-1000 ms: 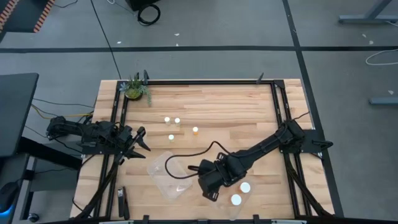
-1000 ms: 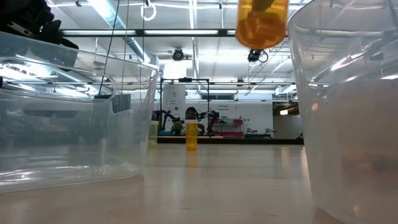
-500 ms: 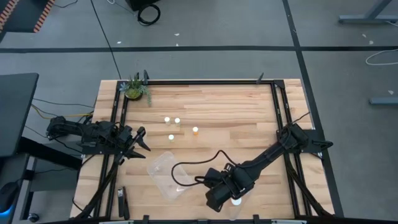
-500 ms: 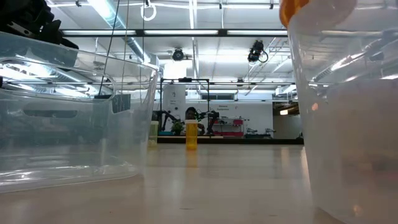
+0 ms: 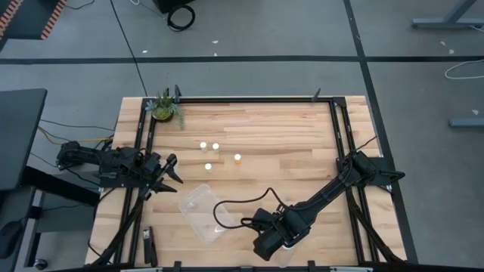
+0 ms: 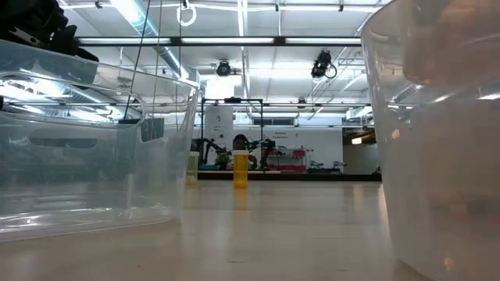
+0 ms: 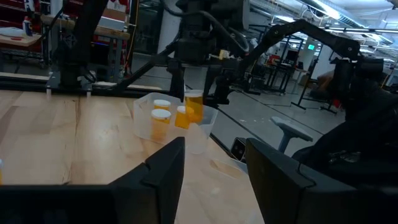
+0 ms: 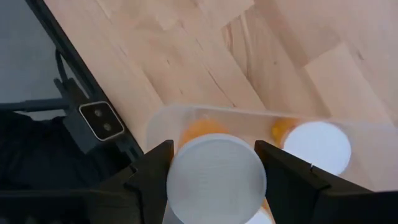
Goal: Pick and place medicine bottles into bin by pill shape (circle, oval)
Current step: Put the large orange pill bottle into the right transparent bin
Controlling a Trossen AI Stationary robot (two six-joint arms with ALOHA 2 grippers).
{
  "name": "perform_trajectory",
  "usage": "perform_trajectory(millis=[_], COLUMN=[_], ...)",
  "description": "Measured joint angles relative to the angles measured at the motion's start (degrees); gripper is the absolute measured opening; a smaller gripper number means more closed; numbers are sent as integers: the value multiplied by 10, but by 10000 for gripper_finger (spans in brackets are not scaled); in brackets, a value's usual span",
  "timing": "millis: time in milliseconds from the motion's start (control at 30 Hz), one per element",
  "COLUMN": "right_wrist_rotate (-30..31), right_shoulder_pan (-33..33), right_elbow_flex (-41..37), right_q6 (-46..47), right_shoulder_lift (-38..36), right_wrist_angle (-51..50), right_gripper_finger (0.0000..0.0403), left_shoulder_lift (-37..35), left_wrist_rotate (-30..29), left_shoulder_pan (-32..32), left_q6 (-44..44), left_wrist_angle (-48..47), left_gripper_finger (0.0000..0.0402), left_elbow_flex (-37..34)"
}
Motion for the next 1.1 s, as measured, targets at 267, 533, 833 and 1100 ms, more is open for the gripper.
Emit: perform_trajectory(millis=[267, 533, 833, 1100], right_wrist_rotate=[-1, -24, -20, 12], right_shoulder_pan=[6, 6, 6, 12], right_elbow_flex=[-44, -93, -107, -107], right_q6=[23, 32, 32, 28], right_shoulder_lift=[0, 0, 0, 0], right_wrist_angle=[26, 83, 96, 101], right_gripper_finger=[225, 225, 225, 225], left_shoulder_lift=[0, 0, 0, 0], left_wrist_rotate=[0, 0, 0, 0], left_shoulder_pan=[0, 0, 0, 0], left_q6=[0, 0, 0, 0], left_wrist_angle=[0, 0, 0, 0], left_gripper_finger=[177, 181, 178, 178], left_elbow_flex=[0, 0, 0, 0])
